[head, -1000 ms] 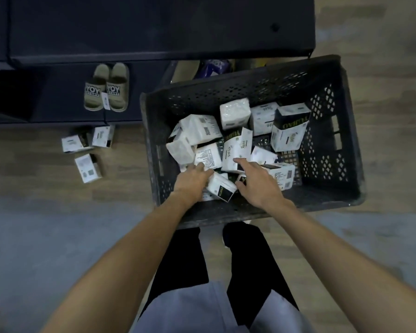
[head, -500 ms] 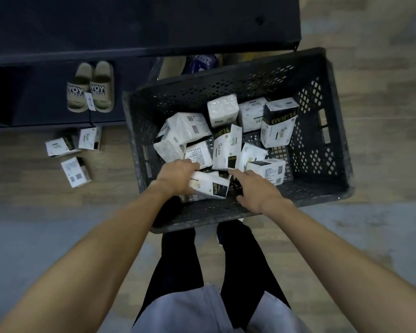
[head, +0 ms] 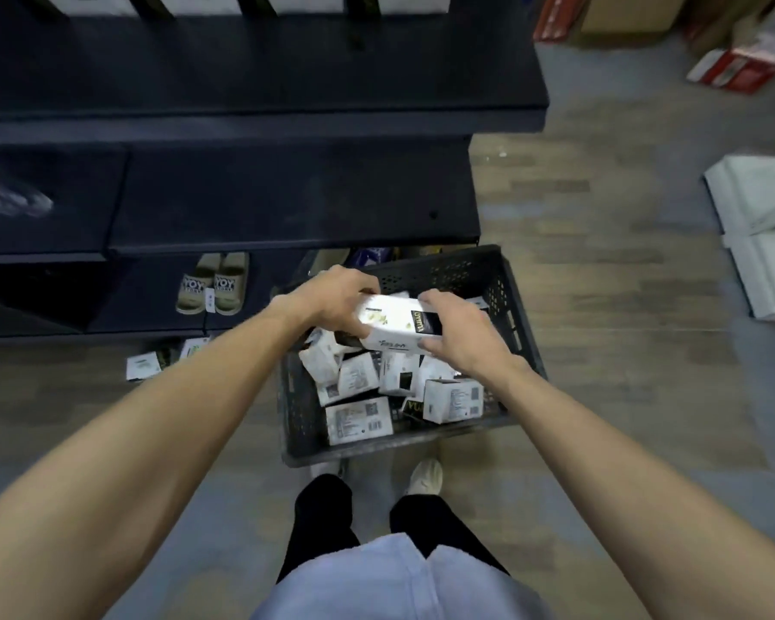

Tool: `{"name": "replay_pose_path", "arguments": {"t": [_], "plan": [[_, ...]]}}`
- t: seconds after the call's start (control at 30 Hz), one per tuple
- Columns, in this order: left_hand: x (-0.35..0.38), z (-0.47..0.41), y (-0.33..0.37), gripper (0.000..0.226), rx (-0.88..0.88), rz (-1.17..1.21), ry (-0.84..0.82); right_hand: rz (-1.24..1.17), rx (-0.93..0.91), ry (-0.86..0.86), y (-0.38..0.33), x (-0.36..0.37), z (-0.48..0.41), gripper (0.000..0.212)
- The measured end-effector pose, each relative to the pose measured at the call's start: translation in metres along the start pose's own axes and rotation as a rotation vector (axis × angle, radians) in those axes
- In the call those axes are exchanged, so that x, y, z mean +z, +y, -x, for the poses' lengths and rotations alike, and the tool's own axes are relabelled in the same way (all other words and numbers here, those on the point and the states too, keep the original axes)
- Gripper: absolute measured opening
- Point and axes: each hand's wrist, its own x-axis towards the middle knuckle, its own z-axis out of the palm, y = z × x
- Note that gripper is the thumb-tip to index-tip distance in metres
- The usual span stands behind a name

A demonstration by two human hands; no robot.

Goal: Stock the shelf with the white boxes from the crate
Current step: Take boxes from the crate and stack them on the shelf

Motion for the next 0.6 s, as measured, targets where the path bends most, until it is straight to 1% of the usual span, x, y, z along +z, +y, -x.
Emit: {"name": "replay_pose_path", "arguments": {"t": [0.1, 0.23, 0.37, 0.43, 0.5, 0.6], "plan": [[-0.037, 0.013, 0.012, 0.055, 0.024, -0.022, 0.050, 0.066, -0.044, 0.017, -0.012, -0.040, 0.000, 0.060], [-0.084, 0.034, 0.025, 0.054, 0.032, 0.003, 0.148, 0.136, -0.108, 0.091, -0.029, -0.091, -0.002, 0.052], [-0.128, 0.061, 0.032, 0.056, 0.044, 0.058, 0.293, 0.171, -0.161, 0.129, -0.043, -0.144, -0.004, 0.046], [-0.147, 0.074, 0.035, 0.060, 0.036, 0.145, 0.368, 0.178, -0.193, 0.165, -0.049, -0.171, -0.004, 0.046], [-0.161, 0.085, 0.041, 0.064, 0.045, 0.271, 0.436, 0.129, -0.209, 0.219, -0.054, -0.193, -0.003, 0.047], [-0.175, 0.097, 0.052, 0.058, 0.066, 0.478, 0.526, 0.057, -0.248, 0.283, -0.064, -0.219, -0.003, 0.051]]}}
